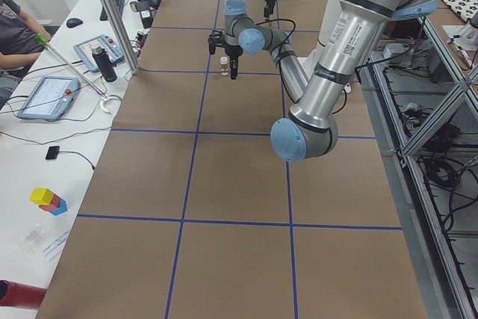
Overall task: Assemble PPR valve and pipe with both arms
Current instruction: 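Grasp the chrome threaded fitting with the right gripper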
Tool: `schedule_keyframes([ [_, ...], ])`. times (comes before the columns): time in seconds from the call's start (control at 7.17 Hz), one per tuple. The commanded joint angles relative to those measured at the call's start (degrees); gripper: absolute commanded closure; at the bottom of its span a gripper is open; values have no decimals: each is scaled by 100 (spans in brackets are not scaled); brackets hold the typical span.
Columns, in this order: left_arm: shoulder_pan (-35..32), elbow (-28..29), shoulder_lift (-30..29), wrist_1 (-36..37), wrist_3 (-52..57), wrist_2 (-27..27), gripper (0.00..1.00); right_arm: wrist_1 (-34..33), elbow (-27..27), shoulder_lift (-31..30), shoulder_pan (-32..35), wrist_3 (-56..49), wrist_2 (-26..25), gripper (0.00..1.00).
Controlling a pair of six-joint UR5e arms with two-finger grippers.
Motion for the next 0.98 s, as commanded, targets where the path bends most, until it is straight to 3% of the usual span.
schedule_keyframes([
  [0.0, -31, -22, 6, 0, 0, -3, 26, 3, -179, 139, -8, 7, 42, 15],
  [0.28, -31, -22, 6, 9, 0, -3, 26, 3, -223, 113, -8, 7, 69, 24],
  [0.84, -31, -22, 6, 9, 0, -3, 26, 3, -241, 69, -25, 7, 78, 30],
])
